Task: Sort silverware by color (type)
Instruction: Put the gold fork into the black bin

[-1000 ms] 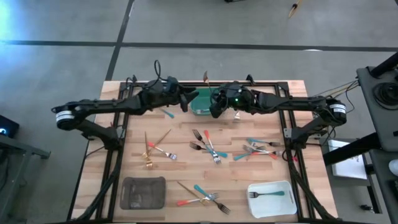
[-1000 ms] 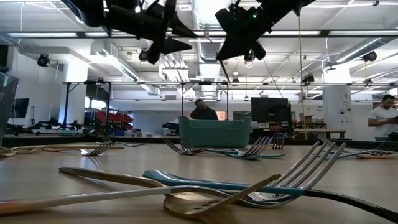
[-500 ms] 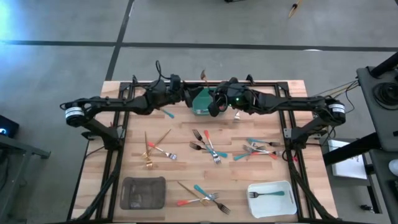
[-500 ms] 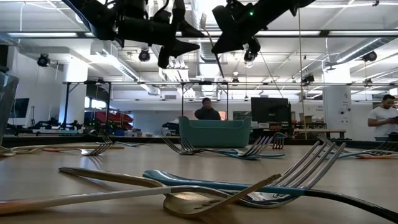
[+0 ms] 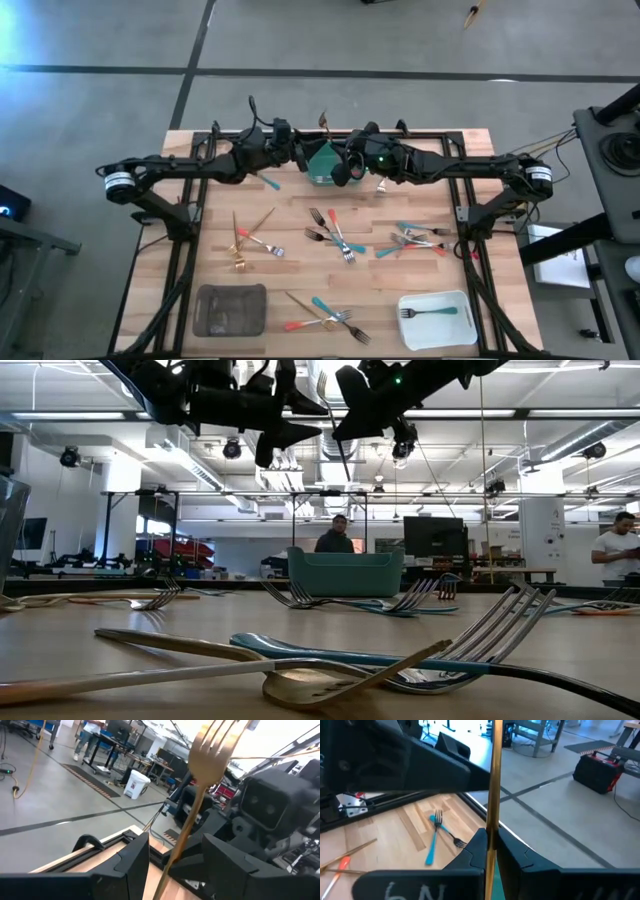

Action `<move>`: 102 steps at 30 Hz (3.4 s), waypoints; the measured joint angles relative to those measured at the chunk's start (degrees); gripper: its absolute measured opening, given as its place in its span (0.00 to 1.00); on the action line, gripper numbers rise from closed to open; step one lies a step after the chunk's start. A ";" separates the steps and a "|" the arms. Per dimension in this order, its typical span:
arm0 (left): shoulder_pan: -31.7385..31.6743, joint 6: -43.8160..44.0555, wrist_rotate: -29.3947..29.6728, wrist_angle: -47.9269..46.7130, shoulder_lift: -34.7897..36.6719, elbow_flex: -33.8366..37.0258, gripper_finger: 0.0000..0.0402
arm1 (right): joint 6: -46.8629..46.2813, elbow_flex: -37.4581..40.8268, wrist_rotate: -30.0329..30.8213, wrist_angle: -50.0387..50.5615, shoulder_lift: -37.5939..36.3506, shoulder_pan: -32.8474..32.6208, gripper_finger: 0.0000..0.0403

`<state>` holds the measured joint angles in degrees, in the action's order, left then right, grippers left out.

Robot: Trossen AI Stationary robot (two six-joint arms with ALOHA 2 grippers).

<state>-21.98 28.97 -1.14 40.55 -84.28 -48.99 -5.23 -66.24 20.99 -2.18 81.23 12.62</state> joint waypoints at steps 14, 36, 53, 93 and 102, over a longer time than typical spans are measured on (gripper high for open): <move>0.02 1.03 -2.93 0.06 -0.07 -1.85 0.41 | 0.85 0.00 -0.42 0.09 0.09 0.00 0.03; -0.31 -3.58 -2.83 -5.11 -0.80 -6.47 0.02 | 1.43 0.00 -0.39 0.00 0.07 -0.02 0.03; -0.33 -3.38 -3.04 -5.67 -0.75 -6.47 0.00 | 0.76 0.00 -0.53 0.22 -0.35 -0.02 0.20; 49.67 27.53 3.53 -73.73 22.00 -6.49 0.00 | -17.33 0.02 -15.06 53.56 -9.74 -3.94 0.30; 58.25 32.08 3.47 -87.74 14.19 -6.49 0.00 | -17.30 0.02 -15.11 58.67 -8.99 -5.14 0.30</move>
<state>36.27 61.05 2.33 -47.19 -70.09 -55.48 -22.53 -66.22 5.88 56.50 72.24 7.48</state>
